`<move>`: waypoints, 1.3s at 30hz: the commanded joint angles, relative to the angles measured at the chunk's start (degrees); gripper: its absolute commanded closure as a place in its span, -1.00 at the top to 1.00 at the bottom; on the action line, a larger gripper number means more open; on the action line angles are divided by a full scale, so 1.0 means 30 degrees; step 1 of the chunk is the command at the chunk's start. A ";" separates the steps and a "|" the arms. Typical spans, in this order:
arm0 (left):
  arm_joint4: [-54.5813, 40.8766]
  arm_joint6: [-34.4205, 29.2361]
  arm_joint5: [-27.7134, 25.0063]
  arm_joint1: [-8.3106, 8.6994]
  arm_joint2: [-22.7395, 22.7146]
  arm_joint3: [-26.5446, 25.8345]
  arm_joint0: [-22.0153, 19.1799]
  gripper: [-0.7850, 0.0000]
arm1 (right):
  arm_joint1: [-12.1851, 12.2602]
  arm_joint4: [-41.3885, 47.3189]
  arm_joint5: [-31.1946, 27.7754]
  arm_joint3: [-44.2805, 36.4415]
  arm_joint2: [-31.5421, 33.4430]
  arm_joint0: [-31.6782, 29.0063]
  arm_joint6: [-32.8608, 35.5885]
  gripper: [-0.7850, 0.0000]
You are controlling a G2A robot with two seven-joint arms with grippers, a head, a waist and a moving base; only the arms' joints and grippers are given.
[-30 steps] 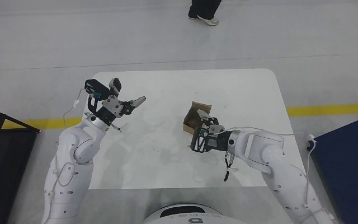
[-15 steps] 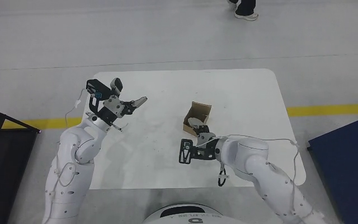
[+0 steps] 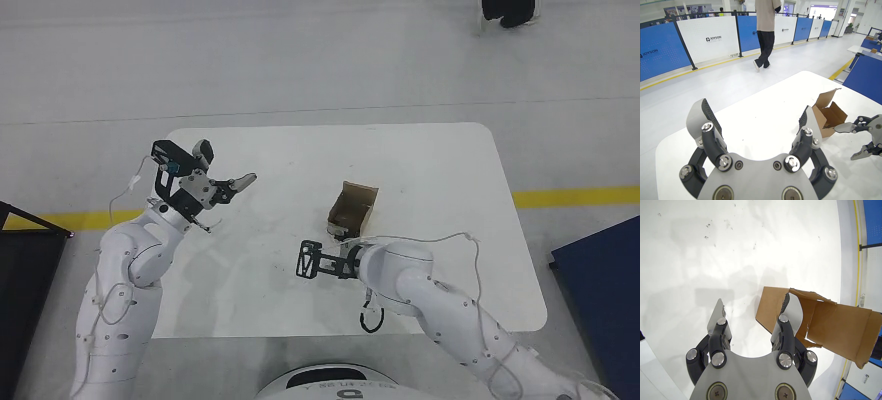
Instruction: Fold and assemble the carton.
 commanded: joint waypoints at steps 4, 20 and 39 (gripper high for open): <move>-0.0429 0.0157 -0.0244 0.0031 0.0186 0.0232 -0.0190 1.00 | -0.0118 0.0279 0.0659 0.0091 0.0113 0.0387 0.1156 0.51; -0.1807 -0.0183 -0.0945 0.0006 0.1904 0.1377 -0.0917 1.00 | -0.1270 0.2406 0.2210 0.3191 -0.1624 0.3702 0.4492 0.22; -0.4763 -0.1672 -0.1087 -0.0138 0.3495 0.2896 -0.2169 1.00 | -0.1982 0.5033 0.1644 0.6136 -0.2270 0.5615 0.5500 -0.29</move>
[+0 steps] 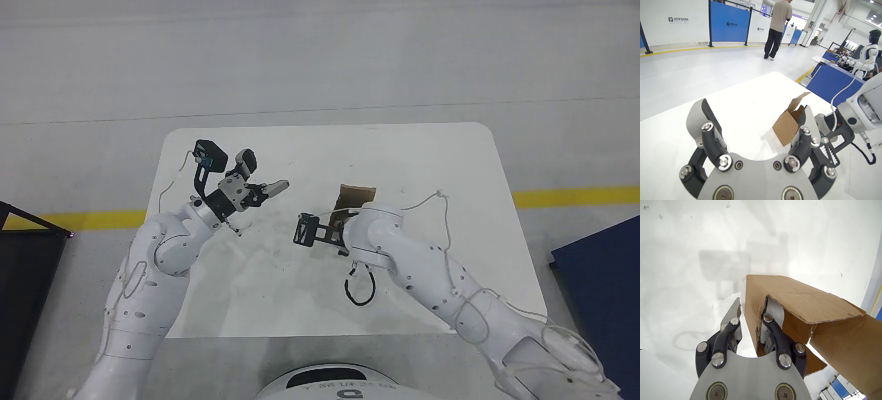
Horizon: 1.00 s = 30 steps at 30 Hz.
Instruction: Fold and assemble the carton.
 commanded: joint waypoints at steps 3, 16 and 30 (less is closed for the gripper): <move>-0.0002 0.0000 -0.0001 0.0000 0.0000 0.0000 0.0000 1.00 | -0.0021 0.0379 -0.0179 0.0247 0.0057 0.0082 0.0033 -0.33; -0.0002 0.0000 -0.0001 0.0000 0.0000 0.0000 0.0000 1.00 | -0.0164 0.1322 -0.0375 0.1388 -0.0073 0.0581 0.0304 -0.47; -0.0002 0.0000 -0.0001 0.0000 0.0000 0.0000 0.0000 1.00 | 0.0298 0.0683 -0.0057 -0.0757 0.0669 -0.0342 0.0445 0.25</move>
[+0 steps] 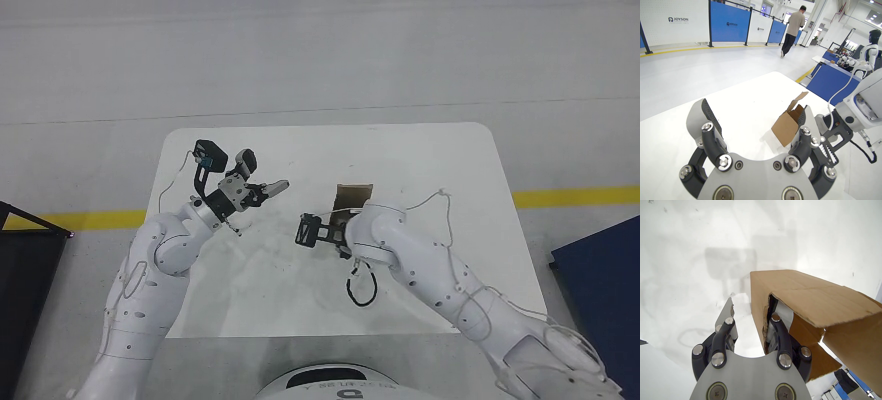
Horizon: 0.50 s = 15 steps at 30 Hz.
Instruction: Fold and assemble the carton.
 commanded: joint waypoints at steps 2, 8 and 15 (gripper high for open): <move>0.0000 0.0000 0.0000 0.0000 0.0000 0.0000 0.0000 1.00 | 0.0176 -0.0443 0.0070 -0.0452 0.0481 -0.0333 -0.0321 0.30; 0.0000 0.0000 0.0000 0.0000 0.0000 0.0000 0.0000 1.00 | 0.0150 -0.0481 -0.0326 0.0734 0.0507 0.0054 -0.0857 0.36; 0.0000 0.0000 0.0000 0.0000 0.0000 0.0000 0.0000 1.00 | -0.0174 0.0353 -0.0746 0.2243 -0.0257 0.0910 -0.0651 -0.17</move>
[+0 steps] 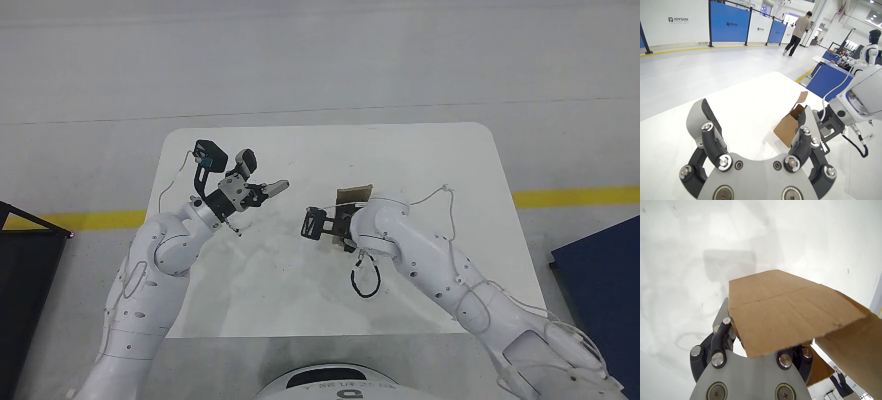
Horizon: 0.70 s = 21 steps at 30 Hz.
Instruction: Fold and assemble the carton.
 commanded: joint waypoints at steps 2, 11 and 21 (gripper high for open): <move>0.0000 0.0000 0.0000 0.0000 0.0000 0.0000 0.0000 1.00 | -0.0101 0.0221 0.0039 0.0249 -0.0340 0.0246 0.0195 -0.42; 0.0000 0.0000 0.0000 0.0000 0.0000 0.0000 0.0000 1.00 | 0.0043 0.0138 0.0635 -0.0826 -0.0704 0.0086 0.0791 0.05; 0.0000 0.0000 0.0000 0.0000 0.0000 0.0000 0.0000 1.00 | 0.1048 -0.1918 0.0693 -0.5446 0.1139 -0.2758 -0.0443 1.00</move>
